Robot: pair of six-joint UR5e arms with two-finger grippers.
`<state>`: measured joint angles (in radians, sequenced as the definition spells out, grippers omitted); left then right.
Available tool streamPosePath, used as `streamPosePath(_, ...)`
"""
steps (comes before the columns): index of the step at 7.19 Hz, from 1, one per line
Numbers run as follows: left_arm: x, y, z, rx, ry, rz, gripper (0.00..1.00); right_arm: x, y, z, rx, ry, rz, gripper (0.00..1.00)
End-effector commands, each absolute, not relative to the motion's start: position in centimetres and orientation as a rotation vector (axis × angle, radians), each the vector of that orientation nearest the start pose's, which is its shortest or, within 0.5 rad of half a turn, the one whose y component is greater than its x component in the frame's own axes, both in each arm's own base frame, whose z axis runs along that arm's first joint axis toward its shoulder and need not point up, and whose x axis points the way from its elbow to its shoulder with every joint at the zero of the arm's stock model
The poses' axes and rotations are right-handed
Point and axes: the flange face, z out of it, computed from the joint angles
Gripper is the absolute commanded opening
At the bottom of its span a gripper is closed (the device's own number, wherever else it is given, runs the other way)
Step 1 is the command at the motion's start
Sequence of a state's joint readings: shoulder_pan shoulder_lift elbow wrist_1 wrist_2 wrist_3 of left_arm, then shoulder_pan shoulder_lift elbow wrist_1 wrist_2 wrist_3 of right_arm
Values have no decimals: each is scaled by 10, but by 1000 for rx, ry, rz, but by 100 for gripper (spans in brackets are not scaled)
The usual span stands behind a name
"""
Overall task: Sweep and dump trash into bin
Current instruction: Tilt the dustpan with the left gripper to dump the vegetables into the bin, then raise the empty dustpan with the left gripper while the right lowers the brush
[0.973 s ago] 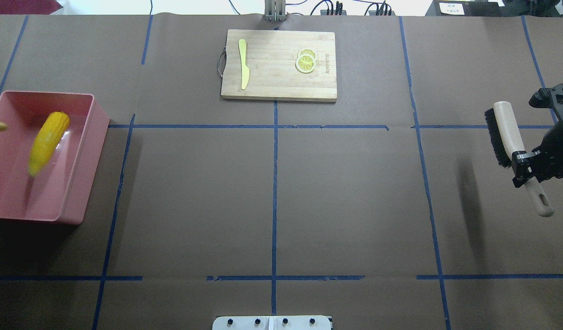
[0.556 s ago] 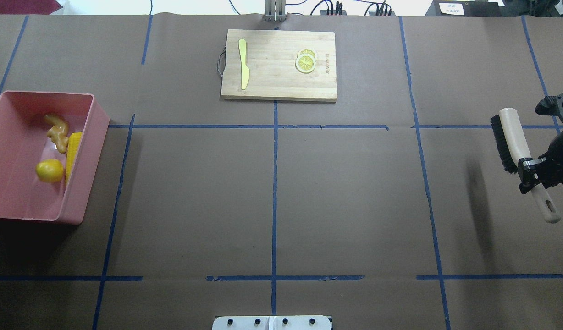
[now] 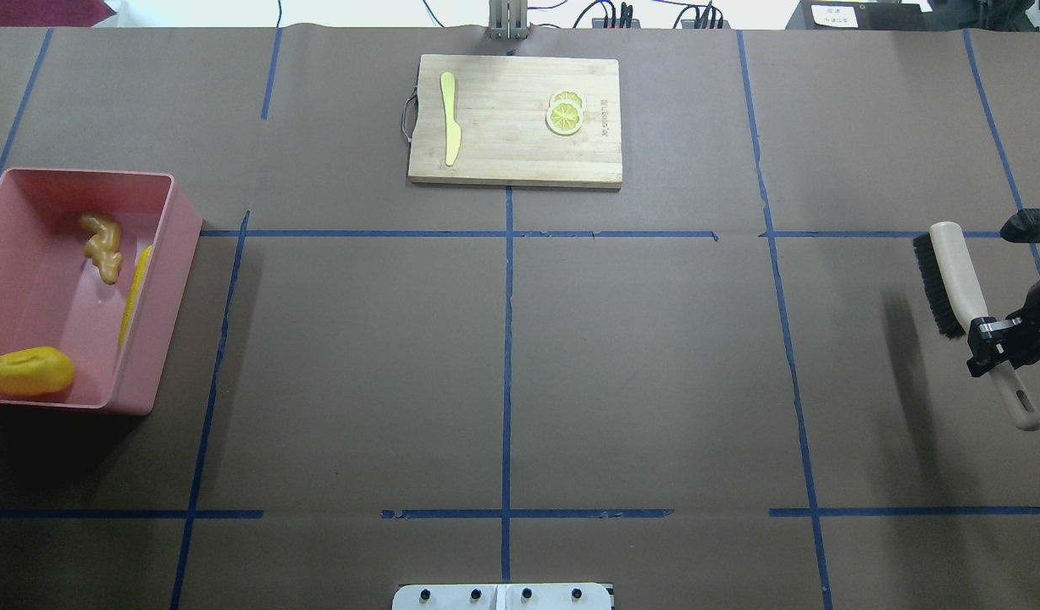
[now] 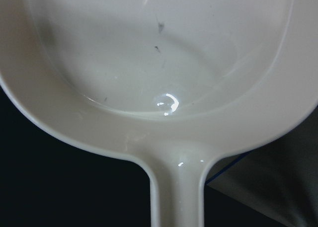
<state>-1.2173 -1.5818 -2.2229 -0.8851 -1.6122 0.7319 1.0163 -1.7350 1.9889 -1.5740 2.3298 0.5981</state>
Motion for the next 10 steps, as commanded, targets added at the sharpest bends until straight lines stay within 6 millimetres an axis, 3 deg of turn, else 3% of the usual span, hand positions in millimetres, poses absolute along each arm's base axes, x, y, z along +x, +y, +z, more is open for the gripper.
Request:
streamPosePath(1, 28, -437, 438, 7, 46, 1094, 3, -173, -394, 571, -214, -826, -27, 1)
streamPosePath(3, 29, -441, 433, 20, 47, 1094, 3, -185, -390, 566, -227, -841, 10, 1)
streamPosePath(7, 30, -442, 430, 26, 51, 1095, 3, -189, -376, 581, -253, -816, -9, 5)
streamPosePath(8, 30, -441, 431, 24, 51, 1095, 3, -193, -374, 581, -256, -815, -20, 24)
streamPosePath(9, 30, -441, 431, 24, 51, 1097, 3, -194, -373, 581, -259, -814, -19, 66)
streamPosePath(10, 30, -442, 430, 28, 51, 1097, 3, -194, -373, 581, -259, -813, -17, 83)
